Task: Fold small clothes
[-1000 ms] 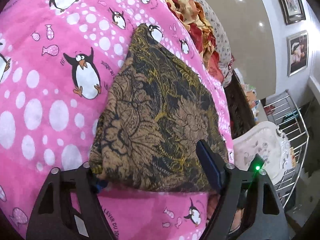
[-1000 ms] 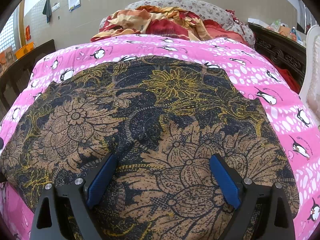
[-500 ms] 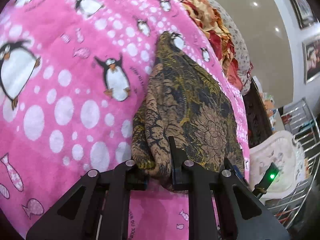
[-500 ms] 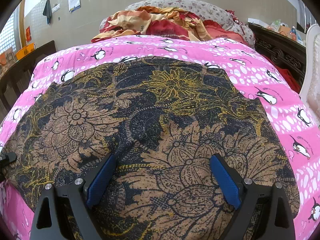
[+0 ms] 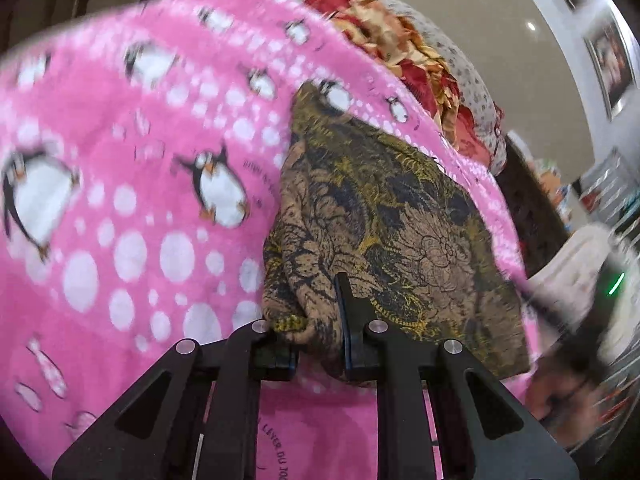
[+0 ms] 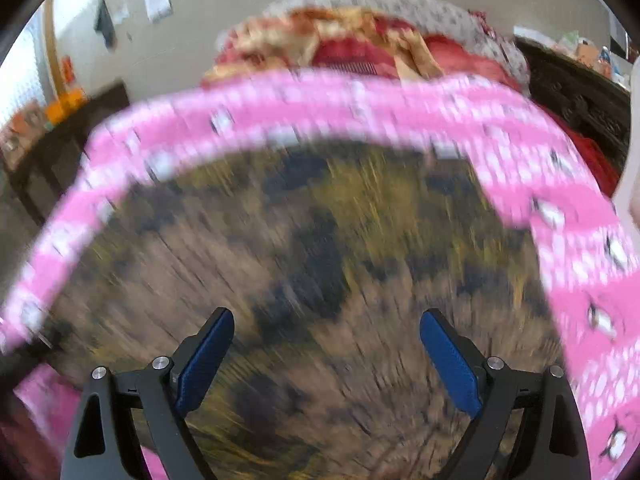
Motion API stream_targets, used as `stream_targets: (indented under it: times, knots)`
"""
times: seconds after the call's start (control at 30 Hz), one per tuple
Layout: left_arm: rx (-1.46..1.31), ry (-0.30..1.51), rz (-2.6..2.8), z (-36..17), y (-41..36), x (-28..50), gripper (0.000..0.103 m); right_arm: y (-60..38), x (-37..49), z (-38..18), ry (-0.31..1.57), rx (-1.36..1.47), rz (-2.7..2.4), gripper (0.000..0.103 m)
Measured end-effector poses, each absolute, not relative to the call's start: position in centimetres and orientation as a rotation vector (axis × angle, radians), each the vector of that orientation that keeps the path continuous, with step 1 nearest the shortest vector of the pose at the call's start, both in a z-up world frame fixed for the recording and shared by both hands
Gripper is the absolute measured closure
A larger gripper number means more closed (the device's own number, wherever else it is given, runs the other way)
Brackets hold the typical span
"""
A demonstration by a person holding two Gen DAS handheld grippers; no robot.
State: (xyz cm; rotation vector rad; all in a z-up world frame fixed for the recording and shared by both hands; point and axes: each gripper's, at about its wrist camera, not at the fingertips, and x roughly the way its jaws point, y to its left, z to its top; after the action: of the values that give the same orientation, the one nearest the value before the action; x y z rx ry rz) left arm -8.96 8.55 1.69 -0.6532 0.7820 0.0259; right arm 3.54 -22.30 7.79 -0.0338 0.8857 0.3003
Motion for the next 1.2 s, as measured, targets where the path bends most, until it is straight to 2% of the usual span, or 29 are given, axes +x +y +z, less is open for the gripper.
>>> stream_targets:
  times: [0.1,0.17,0.43,0.53,0.57,0.7,0.97,1.1,1.2]
  knots:
    - [-0.500,0.725,0.030,3.4,6.8,-8.8,0.092,-20.0,6.1,11.8,0.851,0.014,0.421,0.008]
    - [-0.401,0.675,0.004,4.8,5.5,-8.8,0.092,-17.3,8.9,13.1,0.882,0.038,0.545,0.003]
    - [-0.240,0.585,-0.115,7.3,3.3,-7.1,0.096,-2.9,19.4,10.7,1.288,0.109,0.861,0.005]
    - [-0.219,0.567,-0.134,7.8,2.7,-6.8,0.096,2.1,21.0,9.2,1.428,-0.028,0.847,0.007]
    - [-0.217,0.563,-0.138,7.9,2.6,-6.8,0.097,3.4,21.2,8.8,1.450,-0.094,0.839,0.009]
    - [-0.204,0.539,-0.172,8.4,2.5,-6.8,0.097,7.8,21.0,7.1,1.536,-0.301,0.826,0.034]
    - [-0.211,0.519,-0.219,9.4,1.8,-7.1,0.097,11.3,19.7,5.0,1.548,-0.567,0.747,0.057]
    - [-0.211,0.507,-0.226,10.2,1.6,-7.3,0.097,11.3,19.9,4.4,1.546,-0.610,0.699,0.085]
    - [-0.206,0.497,-0.245,10.9,1.2,-7.3,0.097,10.3,20.9,4.9,1.529,-0.612,0.694,0.095]
